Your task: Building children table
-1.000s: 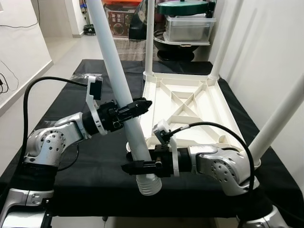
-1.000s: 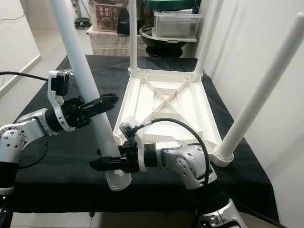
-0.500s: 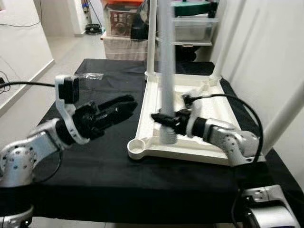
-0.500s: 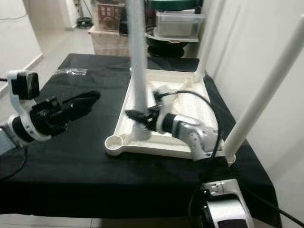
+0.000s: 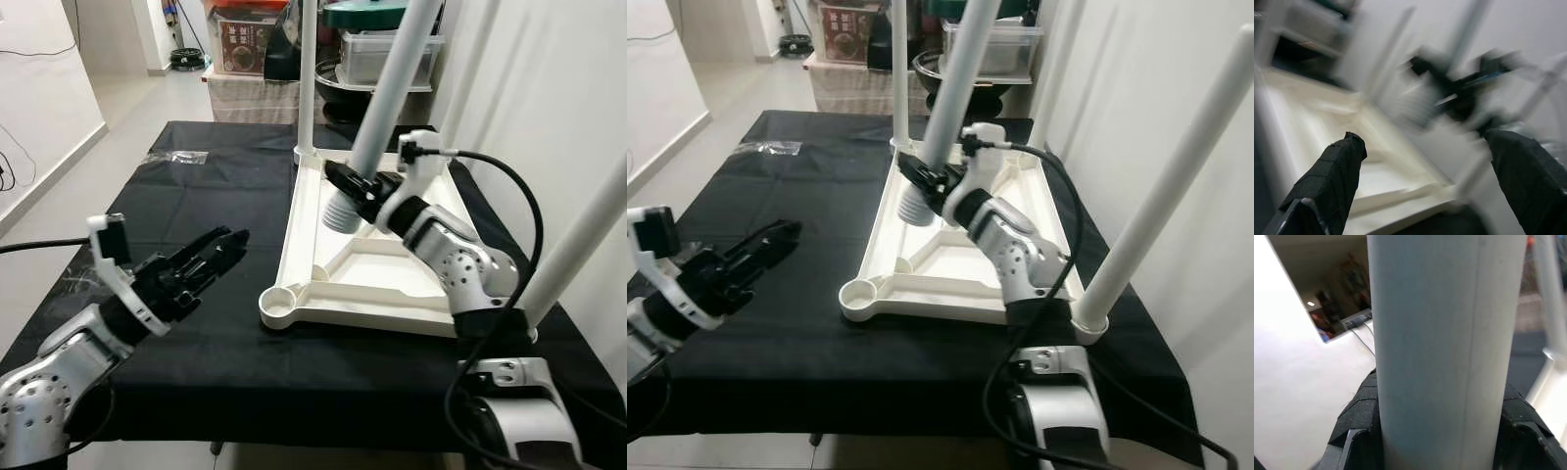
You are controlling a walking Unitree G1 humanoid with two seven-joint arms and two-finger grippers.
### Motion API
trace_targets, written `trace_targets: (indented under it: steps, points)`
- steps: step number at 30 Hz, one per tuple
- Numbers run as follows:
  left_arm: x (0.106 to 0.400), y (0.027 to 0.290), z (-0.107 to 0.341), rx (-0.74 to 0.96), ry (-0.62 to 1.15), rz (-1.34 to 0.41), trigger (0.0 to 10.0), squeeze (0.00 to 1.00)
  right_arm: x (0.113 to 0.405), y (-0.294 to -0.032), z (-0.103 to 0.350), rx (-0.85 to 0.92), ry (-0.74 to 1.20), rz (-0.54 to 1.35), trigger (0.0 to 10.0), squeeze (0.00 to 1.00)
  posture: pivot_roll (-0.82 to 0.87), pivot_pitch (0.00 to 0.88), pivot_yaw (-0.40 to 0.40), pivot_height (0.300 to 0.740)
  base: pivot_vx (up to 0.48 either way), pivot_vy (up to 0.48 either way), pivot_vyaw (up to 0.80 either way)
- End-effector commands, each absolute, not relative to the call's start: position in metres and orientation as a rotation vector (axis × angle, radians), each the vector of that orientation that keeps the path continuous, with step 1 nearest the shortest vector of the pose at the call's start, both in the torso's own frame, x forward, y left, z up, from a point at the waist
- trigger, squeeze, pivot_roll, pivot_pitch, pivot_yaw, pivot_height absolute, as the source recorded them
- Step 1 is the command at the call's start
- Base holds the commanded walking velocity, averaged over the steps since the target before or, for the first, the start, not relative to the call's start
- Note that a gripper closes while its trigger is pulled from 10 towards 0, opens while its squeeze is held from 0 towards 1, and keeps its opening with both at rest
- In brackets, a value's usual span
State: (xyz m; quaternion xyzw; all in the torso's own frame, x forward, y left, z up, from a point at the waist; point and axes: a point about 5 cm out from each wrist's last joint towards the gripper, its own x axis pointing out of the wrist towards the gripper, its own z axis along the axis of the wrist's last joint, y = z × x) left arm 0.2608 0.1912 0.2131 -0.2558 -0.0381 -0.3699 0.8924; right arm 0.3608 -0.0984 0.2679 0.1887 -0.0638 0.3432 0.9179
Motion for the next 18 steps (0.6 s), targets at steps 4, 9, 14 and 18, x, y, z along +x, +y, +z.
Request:
trace_targets:
  steps: [4, 9, 14, 18]
  points:
    - [0.271, 0.184, 0.21, -0.401, -0.036, -0.785, 10.0, 0.0, 0.342, -0.069, 0.272, 0.367, -0.169, 0.825, 0.0, 0.0, 0.03, 0.0, -0.047, 0.74, 0.0, 0.0, 0.0]
    - [0.276, 0.182, 0.208, -0.257, -0.003, -0.832, 10.0, 0.0, 0.328, -0.057, 0.27, 0.314, -0.178, 0.917, 0.0, 0.0, 0.02, 0.0, -0.041, 0.74, 0.0, 0.0, 0.0]
    - [0.282, 0.178, 0.212, -0.208, 0.002, -0.886, 10.0, 0.0, 0.323, -0.049, 0.264, 0.266, -0.164, 0.936, 0.0, 0.0, 0.01, 0.0, -0.038, 0.74, 0.0, 0.0, 0.0]
    - [0.289, 0.174, 0.215, -0.168, -0.014, -0.902, 10.0, 0.0, 0.318, -0.043, 0.259, 0.225, -0.156, 0.948, 0.0, 0.0, 0.01, 0.0, -0.034, 0.74, 0.0, 0.0, 0.0]
